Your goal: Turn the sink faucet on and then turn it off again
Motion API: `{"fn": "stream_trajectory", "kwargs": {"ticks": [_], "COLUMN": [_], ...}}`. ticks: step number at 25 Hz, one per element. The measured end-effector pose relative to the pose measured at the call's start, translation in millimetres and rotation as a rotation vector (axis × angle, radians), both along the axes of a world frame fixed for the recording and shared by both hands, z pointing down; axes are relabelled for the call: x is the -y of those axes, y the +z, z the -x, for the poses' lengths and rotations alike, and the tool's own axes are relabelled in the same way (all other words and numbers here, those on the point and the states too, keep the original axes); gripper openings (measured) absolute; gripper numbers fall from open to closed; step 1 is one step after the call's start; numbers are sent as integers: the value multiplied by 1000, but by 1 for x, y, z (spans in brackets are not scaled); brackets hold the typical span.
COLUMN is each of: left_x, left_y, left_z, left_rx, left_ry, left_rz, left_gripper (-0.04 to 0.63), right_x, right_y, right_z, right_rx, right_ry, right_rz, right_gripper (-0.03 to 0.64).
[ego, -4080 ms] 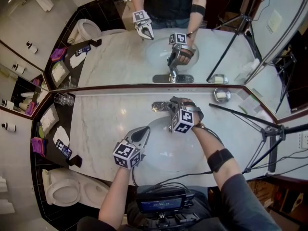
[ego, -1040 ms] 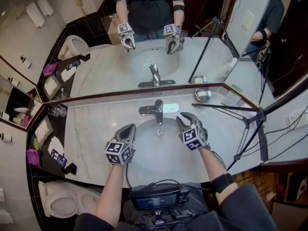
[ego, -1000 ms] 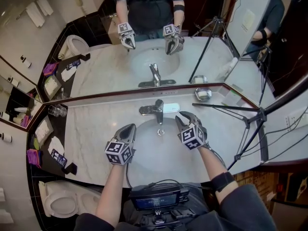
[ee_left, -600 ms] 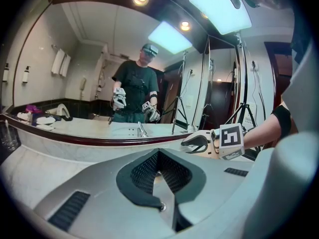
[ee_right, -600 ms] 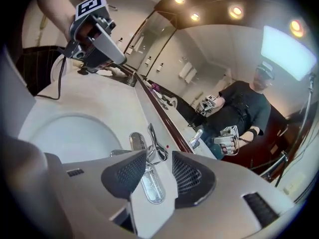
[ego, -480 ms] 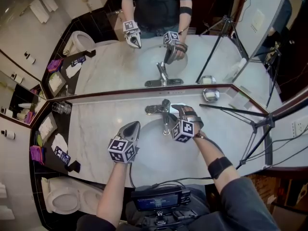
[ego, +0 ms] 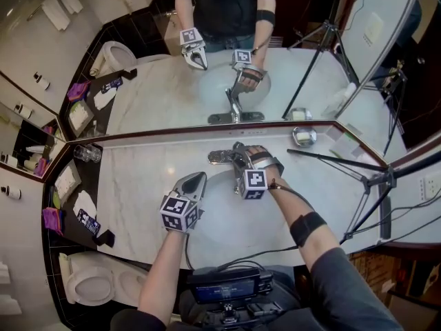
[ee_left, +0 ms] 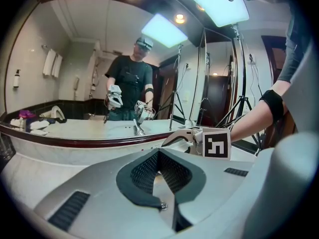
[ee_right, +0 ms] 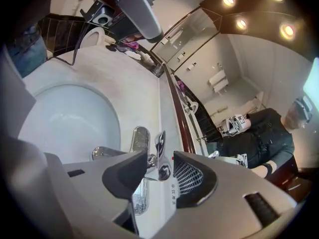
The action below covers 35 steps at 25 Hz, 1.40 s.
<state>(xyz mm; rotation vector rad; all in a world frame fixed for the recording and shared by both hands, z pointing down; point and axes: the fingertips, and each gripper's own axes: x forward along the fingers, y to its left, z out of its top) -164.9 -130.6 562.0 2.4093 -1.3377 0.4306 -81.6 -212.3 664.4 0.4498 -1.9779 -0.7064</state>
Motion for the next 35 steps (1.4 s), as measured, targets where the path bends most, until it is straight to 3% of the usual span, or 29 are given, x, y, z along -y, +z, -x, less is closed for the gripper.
{"fn": "stream_trajectory", "kwargs": {"ticks": [4, 17, 35], "left_x": [0, 0, 1], "left_y": [2, 13, 17], "left_z": [-5, -6, -13], "left_rx": [-3, -22, -24], "left_ry": [6, 1, 11], "left_rz": [6, 31, 37], "left_gripper": [1, 0, 0], "right_x": [-3, -2, -18], "right_y": [10, 9, 27], "right_z": [4, 6, 10], "right_rx": [-47, -30, -102], "right_ry": [-43, -11, -81], "right_rz": [-6, -59, -93], "right_gripper": [165, 97, 91]}}
